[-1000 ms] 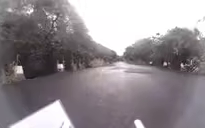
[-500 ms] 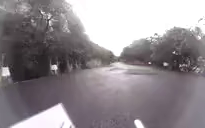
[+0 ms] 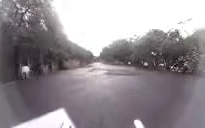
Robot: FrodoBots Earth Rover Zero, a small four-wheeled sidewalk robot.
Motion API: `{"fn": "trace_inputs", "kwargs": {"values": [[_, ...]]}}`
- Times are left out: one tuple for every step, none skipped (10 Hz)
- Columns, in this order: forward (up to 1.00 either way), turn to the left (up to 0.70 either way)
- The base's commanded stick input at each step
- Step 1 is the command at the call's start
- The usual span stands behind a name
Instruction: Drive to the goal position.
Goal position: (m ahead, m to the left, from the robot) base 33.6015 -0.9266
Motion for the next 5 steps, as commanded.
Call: {"fn": "trace_inputs", "kwargs": {"values": [[1.0,0.0],[1.0,0.0],[1.0,0.0],[1.0,0.0],[1.0,0.0]]}}
